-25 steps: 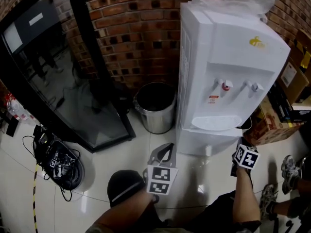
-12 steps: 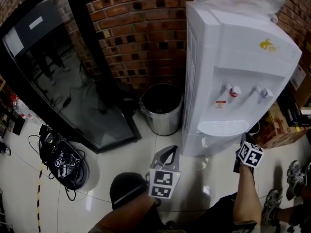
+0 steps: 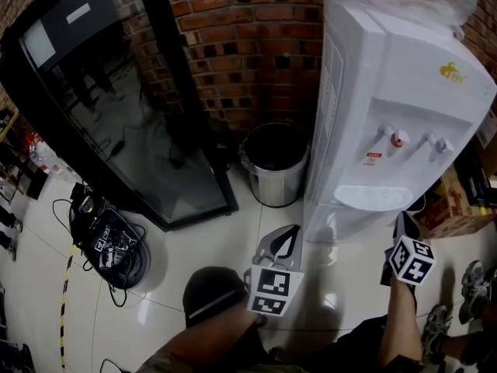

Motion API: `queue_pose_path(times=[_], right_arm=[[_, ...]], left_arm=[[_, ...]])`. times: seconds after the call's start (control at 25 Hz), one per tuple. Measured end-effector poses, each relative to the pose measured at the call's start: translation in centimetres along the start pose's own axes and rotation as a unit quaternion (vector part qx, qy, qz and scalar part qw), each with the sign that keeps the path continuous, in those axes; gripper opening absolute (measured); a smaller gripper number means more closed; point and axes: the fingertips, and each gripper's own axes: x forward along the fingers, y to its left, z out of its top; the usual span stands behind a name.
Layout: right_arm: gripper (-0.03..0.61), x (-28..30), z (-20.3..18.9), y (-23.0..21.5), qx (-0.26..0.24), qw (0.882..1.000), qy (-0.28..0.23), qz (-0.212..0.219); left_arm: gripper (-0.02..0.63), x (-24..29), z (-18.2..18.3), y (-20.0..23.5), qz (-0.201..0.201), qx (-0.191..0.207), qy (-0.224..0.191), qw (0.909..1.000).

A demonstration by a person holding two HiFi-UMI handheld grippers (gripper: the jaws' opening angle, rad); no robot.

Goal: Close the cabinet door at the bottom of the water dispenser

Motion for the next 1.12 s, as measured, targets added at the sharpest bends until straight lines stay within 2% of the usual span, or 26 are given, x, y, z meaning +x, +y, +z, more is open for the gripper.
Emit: queue_pose_path(times=[0.12, 0.28, 0.52, 0.8, 1.12], right_arm=[[0.0, -4.3, 2.8, 2.8, -0.02, 0.998, -0.052, 0.009], [0.0, -9.8, 5.0, 4.5, -0.013, 0.994, -0.107, 0.007], [0.0, -17.3, 6.4, 6.4, -0.009, 0.988, -0.153, 0.005], [0.0, -23.3, 5.0, 11.0, -0.035, 0.986, -0.161, 0.037], [0.0, -27.9, 1.6, 16.4, -0.046, 0.985, -0.144, 0.086]], left_arm=[[0.002, -1.9, 0.8, 0.5, 0.004, -0.011, -0.016, 0.9998], [0.002, -4.9, 1.9, 0.5, 0.004, -0.022, -0.039, 0.999], [0.002, -9.2, 2.5, 0.1, -0.002, -0.019, -0.057, 0.9982], [0.002, -14.3, 2.9, 0.0, 0.002, -0.013, -0.073, 0.9972], [0.002, -19.2, 2.5, -0.4, 0.001, 0.003, -0.079, 0.9969]])
